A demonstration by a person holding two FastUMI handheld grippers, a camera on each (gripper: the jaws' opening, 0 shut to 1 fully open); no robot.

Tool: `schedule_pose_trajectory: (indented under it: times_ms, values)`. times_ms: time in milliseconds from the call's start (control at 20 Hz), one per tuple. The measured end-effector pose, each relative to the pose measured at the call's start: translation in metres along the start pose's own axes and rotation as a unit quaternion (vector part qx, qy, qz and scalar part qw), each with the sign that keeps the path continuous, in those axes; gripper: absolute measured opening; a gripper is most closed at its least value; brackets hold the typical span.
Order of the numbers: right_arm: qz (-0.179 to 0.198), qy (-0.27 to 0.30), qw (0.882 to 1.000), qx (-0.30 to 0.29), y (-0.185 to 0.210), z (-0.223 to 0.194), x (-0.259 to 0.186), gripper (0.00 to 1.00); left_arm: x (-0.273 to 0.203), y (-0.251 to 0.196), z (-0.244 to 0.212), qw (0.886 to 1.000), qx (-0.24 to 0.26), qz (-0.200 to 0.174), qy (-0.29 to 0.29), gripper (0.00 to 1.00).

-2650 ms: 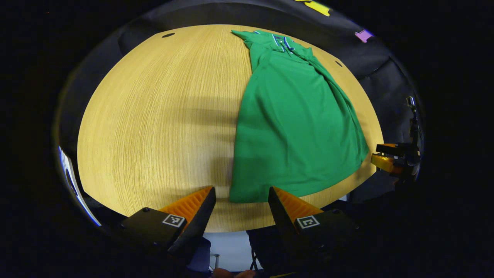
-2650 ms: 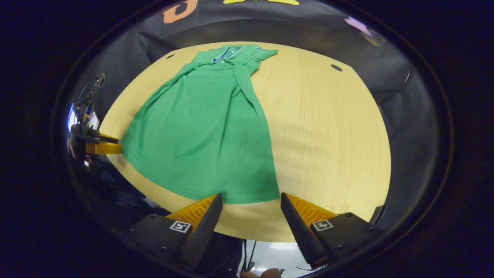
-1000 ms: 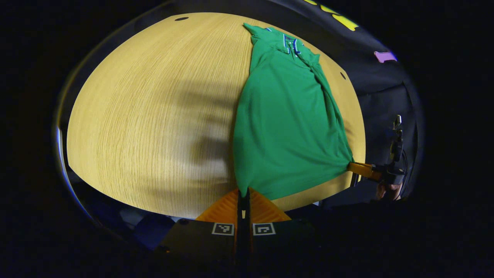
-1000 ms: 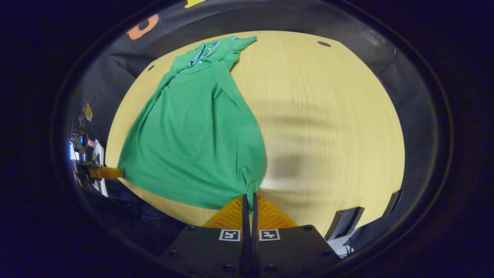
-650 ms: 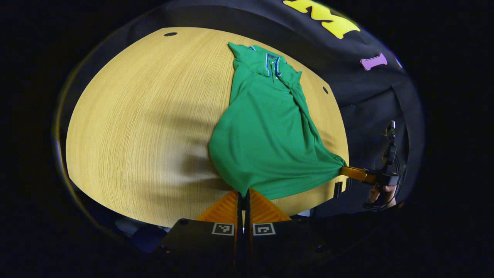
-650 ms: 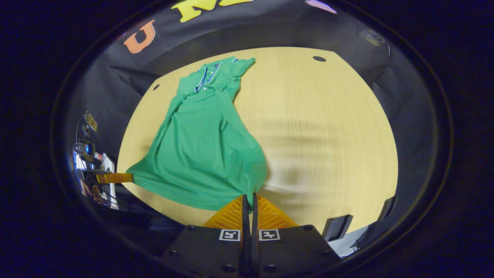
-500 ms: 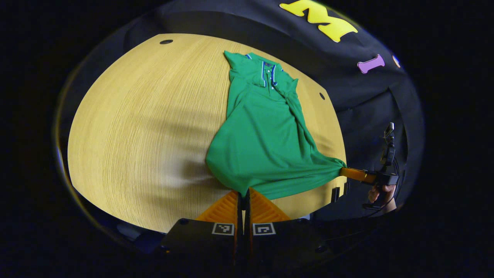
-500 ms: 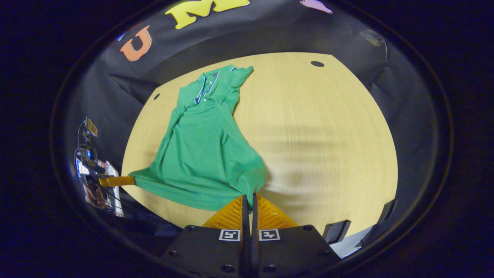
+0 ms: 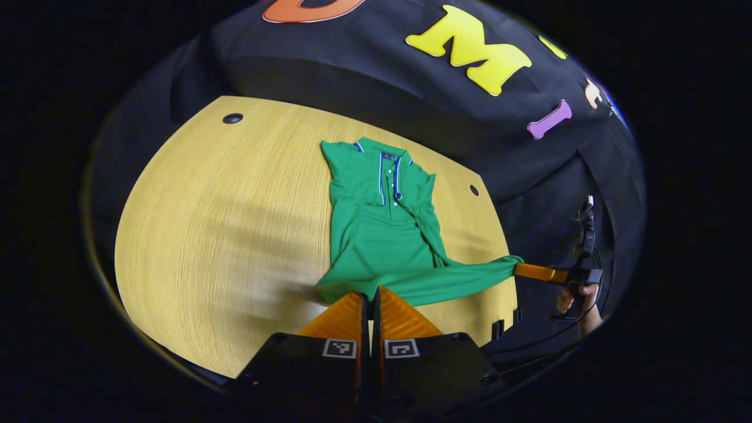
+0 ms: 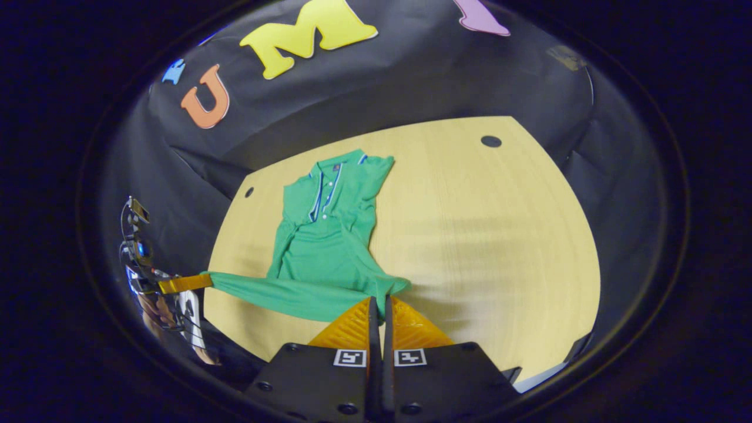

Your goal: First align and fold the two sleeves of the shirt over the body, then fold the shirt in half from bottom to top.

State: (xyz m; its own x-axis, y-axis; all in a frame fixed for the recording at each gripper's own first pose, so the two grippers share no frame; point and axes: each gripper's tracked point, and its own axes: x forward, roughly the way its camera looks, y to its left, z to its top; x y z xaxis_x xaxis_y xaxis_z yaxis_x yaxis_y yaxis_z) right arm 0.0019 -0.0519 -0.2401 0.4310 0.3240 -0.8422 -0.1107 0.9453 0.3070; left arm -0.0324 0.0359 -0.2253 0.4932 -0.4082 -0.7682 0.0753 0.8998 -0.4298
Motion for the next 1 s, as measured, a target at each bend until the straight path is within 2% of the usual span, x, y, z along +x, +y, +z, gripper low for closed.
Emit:
schedule_pose_trajectory:
  times_ms: [50, 150, 200, 400, 500, 750, 800, 850, 900, 1000]
  values:
    - [0.003, -0.007, 1.0, -0.002, 0.004, 0.013, 0.0, 0.02, 0.0, 0.0, 0.011, 1.0, 0.006, 0.001, -0.006, 0.03]
    - [0.008, -0.022, 1.0, -0.01, 0.013, 0.036, 0.001, 0.0, 0.0, -0.004, 0.035, 1.0, 0.016, 0.007, -0.025, 0.04]
    - [0.007, -0.029, 0.999, -0.016, 0.014, 0.047, 0.001, 0.02, -0.003, -0.004, 0.049, 0.999, 0.018, 0.007, -0.036, 0.04]
    - [0.008, -0.058, 0.998, -0.038, 0.025, 0.093, 0.007, 0.0, 0.0, -0.002, 0.105, 0.997, 0.025, 0.009, -0.075, 0.04]
    - [0.003, -0.072, 0.996, -0.052, 0.028, 0.115, 0.014, 0.02, 0.008, -0.001, 0.131, 0.996, 0.03, 0.011, -0.089, 0.04]
    - [-0.018, -0.102, 0.989, -0.11, 0.034, 0.159, 0.047, 0.02, 0.043, 0.011, 0.179, 0.994, 0.028, 0.014, -0.108, 0.04]
    - [-0.021, -0.11, 0.987, -0.118, 0.035, 0.168, 0.055, 0.07, 0.052, 0.015, 0.187, 0.993, 0.027, 0.017, -0.111, 0.04]
    - [-0.024, -0.12, 0.985, -0.122, 0.034, 0.178, 0.063, 0.07, 0.06, 0.019, 0.195, 0.993, 0.029, 0.018, -0.114, 0.04]
    - [-0.025, -0.129, 0.983, -0.125, 0.035, 0.188, 0.073, 0.02, 0.067, 0.024, 0.203, 0.992, 0.031, 0.021, -0.119, 0.04]
    - [-0.027, -0.151, 0.98, -0.127, 0.033, 0.208, 0.098, 0.0, 0.086, 0.035, 0.221, 0.989, 0.027, 0.027, -0.14, 0.04]
